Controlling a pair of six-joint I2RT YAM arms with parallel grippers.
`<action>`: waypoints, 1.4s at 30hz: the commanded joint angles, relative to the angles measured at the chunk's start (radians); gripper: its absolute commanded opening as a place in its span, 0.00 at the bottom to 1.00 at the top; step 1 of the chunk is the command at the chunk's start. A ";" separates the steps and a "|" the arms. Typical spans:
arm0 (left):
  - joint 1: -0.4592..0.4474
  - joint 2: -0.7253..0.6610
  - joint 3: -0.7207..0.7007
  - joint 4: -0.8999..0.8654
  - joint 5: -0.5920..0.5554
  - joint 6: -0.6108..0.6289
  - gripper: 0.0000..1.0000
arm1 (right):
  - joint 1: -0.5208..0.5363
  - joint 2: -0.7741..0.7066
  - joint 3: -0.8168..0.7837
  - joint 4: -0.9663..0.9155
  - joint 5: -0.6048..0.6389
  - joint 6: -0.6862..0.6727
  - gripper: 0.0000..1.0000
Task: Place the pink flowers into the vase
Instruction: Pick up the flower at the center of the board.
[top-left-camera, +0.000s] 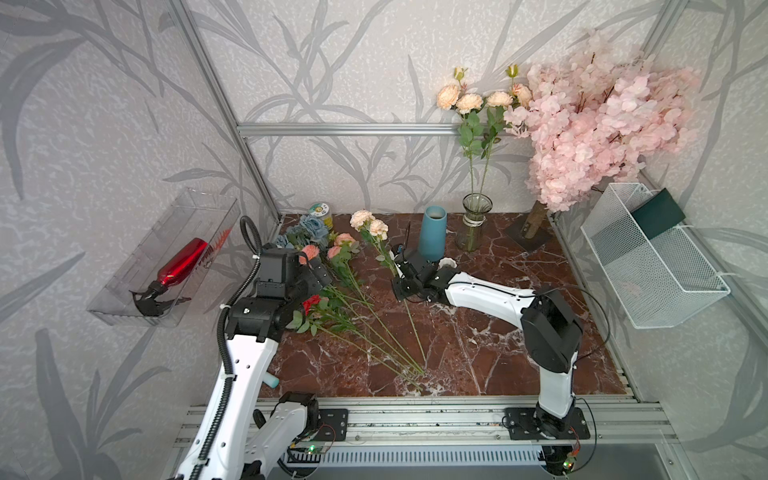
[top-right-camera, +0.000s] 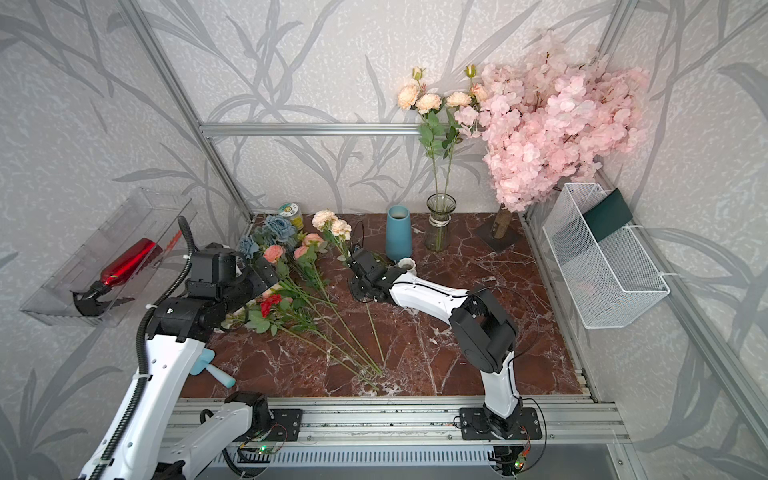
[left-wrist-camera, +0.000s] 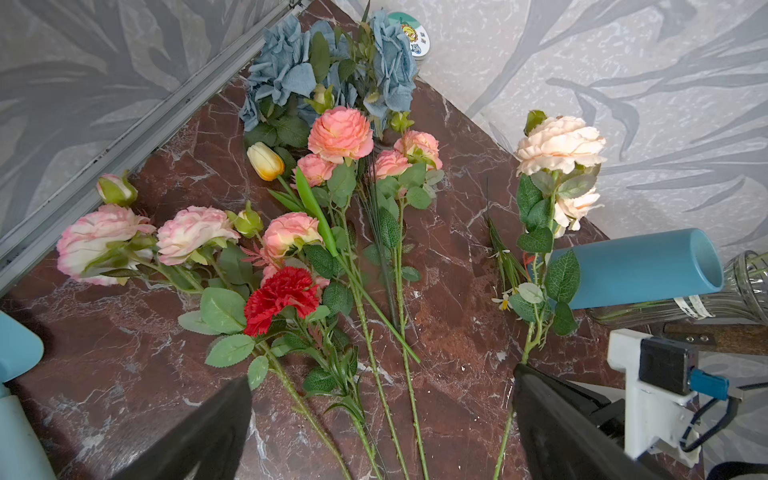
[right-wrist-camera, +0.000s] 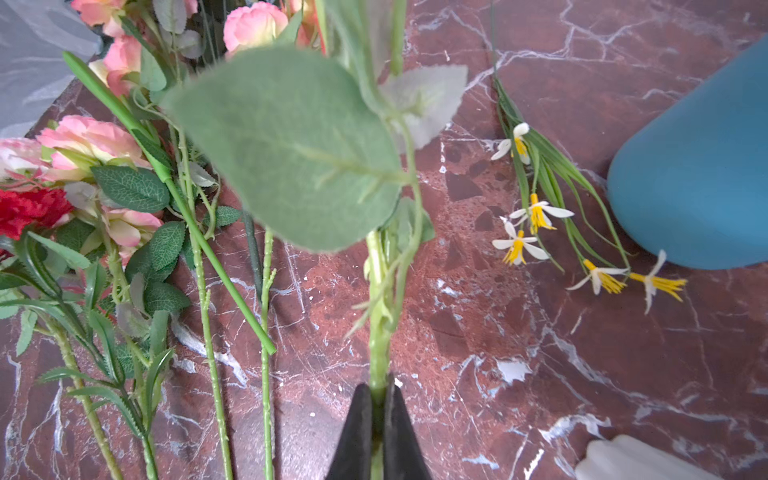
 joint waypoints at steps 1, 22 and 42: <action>0.006 -0.006 -0.005 0.002 -0.002 -0.006 0.99 | 0.015 -0.078 -0.030 0.099 0.029 -0.031 0.00; 0.006 -0.012 -0.032 0.008 0.009 0.010 0.99 | 0.047 -0.265 -0.256 0.362 0.020 -0.088 0.00; 0.006 -0.018 0.002 0.007 0.013 0.008 0.99 | 0.077 -0.412 -0.398 0.622 0.031 -0.169 0.00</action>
